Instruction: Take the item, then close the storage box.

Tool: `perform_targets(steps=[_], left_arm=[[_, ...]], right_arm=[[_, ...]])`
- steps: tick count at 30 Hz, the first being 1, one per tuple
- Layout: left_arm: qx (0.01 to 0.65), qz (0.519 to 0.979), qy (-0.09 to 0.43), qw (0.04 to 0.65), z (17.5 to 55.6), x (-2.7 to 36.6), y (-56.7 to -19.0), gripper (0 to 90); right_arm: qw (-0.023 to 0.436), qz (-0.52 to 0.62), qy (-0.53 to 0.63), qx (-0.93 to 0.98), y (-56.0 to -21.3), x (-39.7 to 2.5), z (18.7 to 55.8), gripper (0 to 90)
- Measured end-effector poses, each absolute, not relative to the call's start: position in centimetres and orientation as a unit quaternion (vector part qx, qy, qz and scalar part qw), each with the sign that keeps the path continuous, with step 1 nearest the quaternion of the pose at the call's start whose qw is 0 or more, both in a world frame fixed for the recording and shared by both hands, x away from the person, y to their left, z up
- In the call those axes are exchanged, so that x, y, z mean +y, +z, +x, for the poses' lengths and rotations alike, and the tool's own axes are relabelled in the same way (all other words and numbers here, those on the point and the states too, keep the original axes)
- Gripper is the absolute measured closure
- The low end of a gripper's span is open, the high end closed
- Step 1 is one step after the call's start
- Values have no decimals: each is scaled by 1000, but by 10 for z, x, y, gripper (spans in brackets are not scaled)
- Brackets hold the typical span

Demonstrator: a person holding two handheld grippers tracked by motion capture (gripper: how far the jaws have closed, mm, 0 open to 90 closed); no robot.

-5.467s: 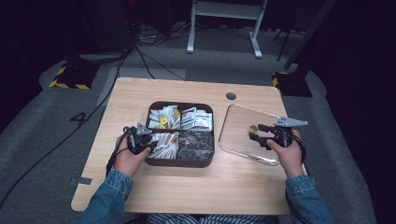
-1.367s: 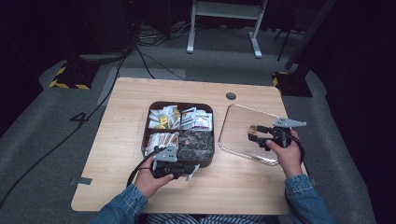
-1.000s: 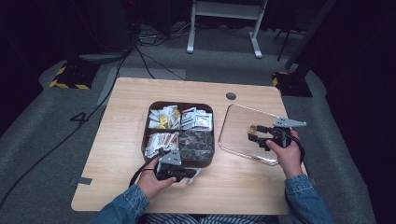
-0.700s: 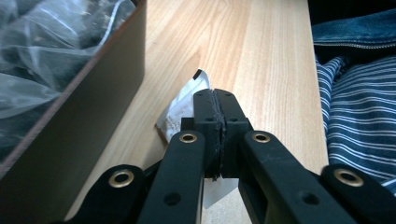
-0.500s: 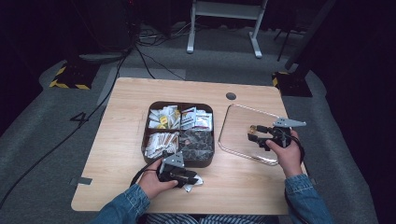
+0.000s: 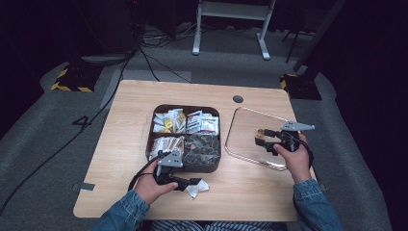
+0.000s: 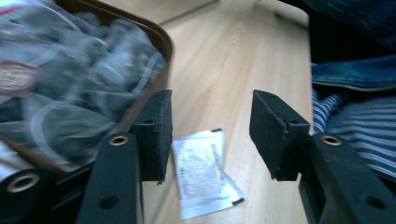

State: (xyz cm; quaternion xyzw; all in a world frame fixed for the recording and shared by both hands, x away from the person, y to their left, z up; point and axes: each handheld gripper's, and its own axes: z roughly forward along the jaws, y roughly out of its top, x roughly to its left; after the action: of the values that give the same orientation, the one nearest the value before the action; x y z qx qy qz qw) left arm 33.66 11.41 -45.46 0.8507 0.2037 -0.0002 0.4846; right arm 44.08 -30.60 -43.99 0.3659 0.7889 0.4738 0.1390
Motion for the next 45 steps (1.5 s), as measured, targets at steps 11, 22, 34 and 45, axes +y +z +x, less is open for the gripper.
perform_targets(steps=[11,22,34,45], left_arm=[[260,821,94,499,338,146,-435,444],[329,782,163,504,343,178,-420,452],[414,750,242,456,350,227,-431,404],[482,735,255,403,357,252,-462,371]], right_arm=[[138,367,471,790,-442,-305,443,332],[146,382,469,783,-447,-313,442,308],[161,412,452,775,-455,-327,450,265],[184,429,427,774,-464,-342,465,249]])
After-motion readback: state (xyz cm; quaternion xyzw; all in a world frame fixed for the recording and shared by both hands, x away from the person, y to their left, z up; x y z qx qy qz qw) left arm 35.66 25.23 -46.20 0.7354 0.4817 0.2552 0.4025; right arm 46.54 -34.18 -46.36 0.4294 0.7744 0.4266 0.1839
